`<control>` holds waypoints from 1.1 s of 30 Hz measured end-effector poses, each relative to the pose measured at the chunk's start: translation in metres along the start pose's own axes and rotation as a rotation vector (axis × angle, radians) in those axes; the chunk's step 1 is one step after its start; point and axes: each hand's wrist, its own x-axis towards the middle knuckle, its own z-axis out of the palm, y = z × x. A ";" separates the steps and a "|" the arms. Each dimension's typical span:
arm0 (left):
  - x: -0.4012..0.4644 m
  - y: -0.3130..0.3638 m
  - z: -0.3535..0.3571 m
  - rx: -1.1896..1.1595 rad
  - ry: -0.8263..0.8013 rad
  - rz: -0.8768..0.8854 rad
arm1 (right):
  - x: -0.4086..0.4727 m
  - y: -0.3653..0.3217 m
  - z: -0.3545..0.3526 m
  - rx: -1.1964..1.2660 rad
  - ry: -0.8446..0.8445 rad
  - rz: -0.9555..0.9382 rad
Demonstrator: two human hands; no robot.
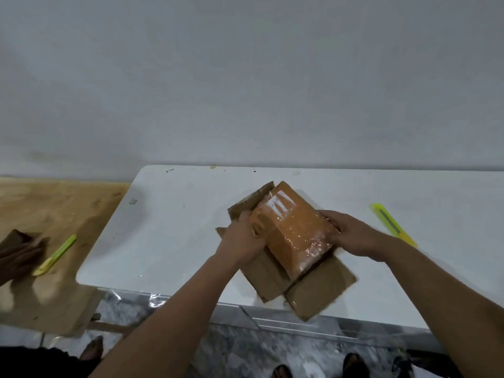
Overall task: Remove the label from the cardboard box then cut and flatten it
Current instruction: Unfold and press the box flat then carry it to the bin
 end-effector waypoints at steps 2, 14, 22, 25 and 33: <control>-0.006 0.004 -0.002 0.069 0.005 0.062 | 0.003 -0.001 -0.009 0.009 -0.078 0.008; 0.022 0.023 0.021 0.756 -0.312 0.461 | 0.041 -0.002 -0.027 -0.528 0.070 -0.005; 0.046 0.018 0.039 0.788 -0.280 0.406 | 0.033 0.025 0.009 -0.733 0.363 -0.101; 0.055 0.021 0.042 0.747 -0.273 0.361 | 0.023 0.031 0.020 -0.687 0.356 -0.139; 0.069 0.012 0.058 0.663 -0.208 0.322 | -0.022 0.029 0.037 -0.762 0.380 -0.271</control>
